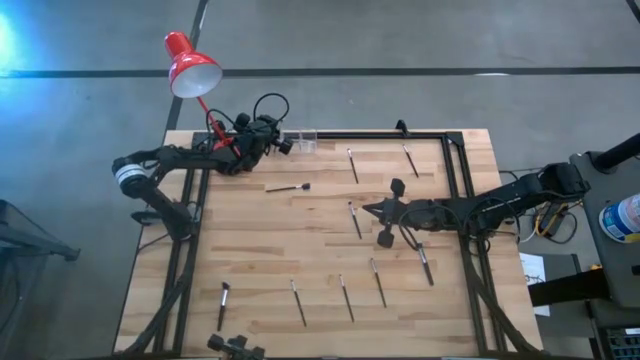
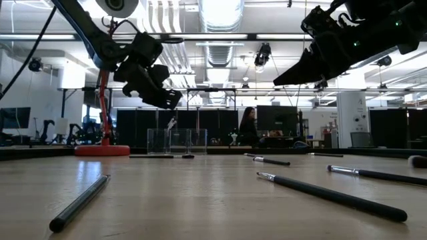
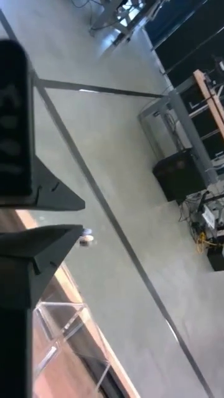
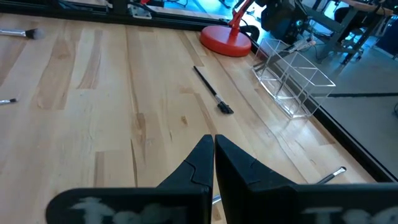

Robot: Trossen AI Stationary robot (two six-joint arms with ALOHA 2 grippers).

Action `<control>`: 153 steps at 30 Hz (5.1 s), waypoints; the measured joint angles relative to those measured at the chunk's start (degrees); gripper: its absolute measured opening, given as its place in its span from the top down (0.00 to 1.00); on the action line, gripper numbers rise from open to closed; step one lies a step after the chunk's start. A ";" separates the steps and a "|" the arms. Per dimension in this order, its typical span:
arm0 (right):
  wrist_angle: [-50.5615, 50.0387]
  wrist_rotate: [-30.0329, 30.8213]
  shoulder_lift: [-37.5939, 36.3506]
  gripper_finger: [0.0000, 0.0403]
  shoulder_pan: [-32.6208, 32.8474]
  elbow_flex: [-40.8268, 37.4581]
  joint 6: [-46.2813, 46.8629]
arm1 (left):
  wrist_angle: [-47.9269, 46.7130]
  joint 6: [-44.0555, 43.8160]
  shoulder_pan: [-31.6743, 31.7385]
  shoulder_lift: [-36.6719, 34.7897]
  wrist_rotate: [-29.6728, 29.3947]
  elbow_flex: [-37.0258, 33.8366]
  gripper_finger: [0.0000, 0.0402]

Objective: Pick & Place Makeup Supplies
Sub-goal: Put the makeup brush into the transparent organizer

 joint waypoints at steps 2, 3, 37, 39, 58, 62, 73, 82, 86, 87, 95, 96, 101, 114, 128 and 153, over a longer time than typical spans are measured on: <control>0.03 0.00 0.01 0.98 -0.01 0.00 -0.01 | -2.12 -0.65 0.05 -0.05 -0.04 0.28 0.86; 0.04 0.00 0.01 0.98 0.01 0.00 -0.01 | -3.29 -0.68 0.05 -0.05 -0.03 0.59 0.84; -27.20 0.49 -3.87 0.98 0.22 9.72 12.28 | 24.65 -10.36 -35.77 -12.39 10.92 -28.73 1.00; -34.94 0.63 -4.26 0.98 0.81 11.36 18.25 | 24.75 -11.38 -36.38 -12.15 10.90 -29.50 1.00; -69.57 2.99 -3.99 0.98 27.01 13.94 69.83 | 25.38 -13.59 -39.31 -12.03 10.83 -30.08 1.00; -69.75 2.42 -3.99 0.98 32.23 13.92 76.31 | 25.34 -13.45 -39.31 -12.03 10.83 -30.08 1.00; -71.44 -7.51 -1.70 0.98 38.58 13.93 92.00 | 25.36 -11.92 -39.31 -12.01 10.79 -30.03 1.00; -81.07 -11.32 2.60 0.98 38.78 19.01 98.04 | 25.35 -10.35 -39.29 -12.01 10.79 -30.03 1.00; -82.78 -11.54 4.31 0.98 38.76 19.61 98.46 | 25.36 -10.40 -39.29 -12.01 10.79 -30.03 1.00; -82.73 -11.62 4.77 0.98 38.76 19.57 98.60 | 25.34 -10.44 -39.29 -12.01 10.79 -30.03 1.00; -82.62 -12.31 9.56 0.84 36.71 19.10 99.67 | 25.51 -10.66 -39.27 -12.00 10.79 -30.03 1.00; -82.52 -12.33 9.98 0.82 36.07 19.10 99.65 | 25.71 -10.61 -39.27 -11.99 10.79 -30.03 1.00; -82.48 -13.60 11.70 0.70 32.72 19.02 98.54 | 26.04 -10.57 -39.23 -11.99 10.79 -30.03 1.00; -78.28 -12.95 12.36 0.62 30.57 18.62 99.16 | 25.67 -10.07 -38.46 -11.96 16.08 -29.49 1.00; -69.92 -11.43 12.40 0.61 27.99 18.62 99.80 | 25.68 -4.29 -38.31 -9.27 19.36 -27.50 1.00; -63.35 -14.69 16.47 0.27 21.88 24.32 89.61 | 25.71 -6.57 -38.31 -8.99 19.36 -27.45 1.00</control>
